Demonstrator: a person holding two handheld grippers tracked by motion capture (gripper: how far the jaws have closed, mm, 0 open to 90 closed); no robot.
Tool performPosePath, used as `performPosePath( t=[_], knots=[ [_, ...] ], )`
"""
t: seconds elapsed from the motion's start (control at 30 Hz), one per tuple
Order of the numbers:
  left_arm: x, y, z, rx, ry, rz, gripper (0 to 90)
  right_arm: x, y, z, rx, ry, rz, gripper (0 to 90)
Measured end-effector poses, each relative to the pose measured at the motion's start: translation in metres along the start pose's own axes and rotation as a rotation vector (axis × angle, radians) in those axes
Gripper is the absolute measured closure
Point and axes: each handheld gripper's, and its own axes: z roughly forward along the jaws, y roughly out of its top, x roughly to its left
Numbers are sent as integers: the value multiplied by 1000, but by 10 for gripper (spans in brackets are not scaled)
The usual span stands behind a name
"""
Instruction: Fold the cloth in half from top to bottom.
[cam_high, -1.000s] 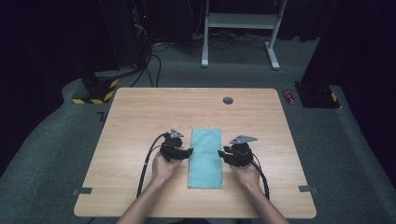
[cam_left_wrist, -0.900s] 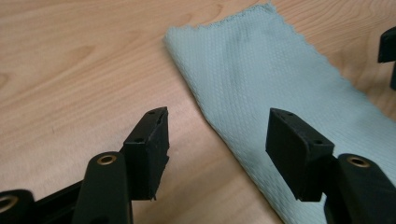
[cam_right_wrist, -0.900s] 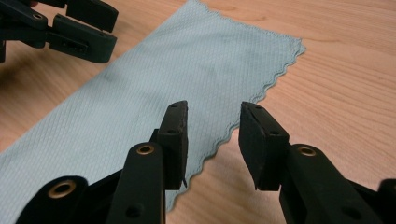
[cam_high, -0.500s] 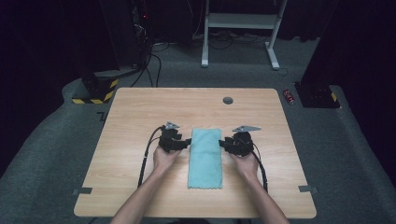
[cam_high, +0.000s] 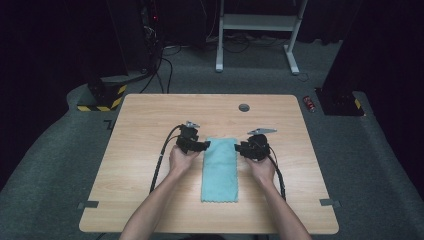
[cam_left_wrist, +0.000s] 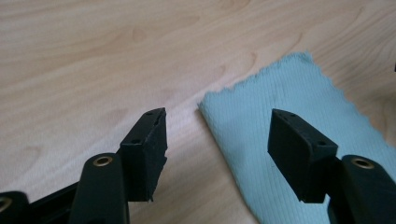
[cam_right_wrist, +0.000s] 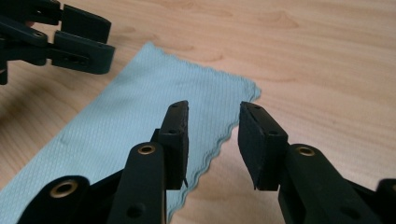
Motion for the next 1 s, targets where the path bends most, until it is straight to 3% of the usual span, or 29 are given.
performPosePath(
  t=[0.1,0.3,0.43,0.57,0.77,0.83,0.97,1.0],
  knots=[
    [-1,8,5,16,18,11,377,1,3,3,11,-3,0,644],
    [-2,11,17,35,43,-13,385,-1,12,16,34,-30,-15,650],
    [1,9,23,48,61,-40,407,-9,16,25,31,-94,10,642],
    [-1,6,27,40,63,-43,458,-15,13,32,49,-124,27,633],
    [-2,5,28,30,68,-30,536,-14,11,43,33,-147,17,623],
    [-4,5,28,36,80,-7,601,-12,13,52,62,-151,9,609],
    [-5,6,28,45,82,9,658,-9,18,58,66,-163,-1,622],
    [-6,7,28,54,87,22,670,-5,18,62,54,-187,-26,646]
  ],
)
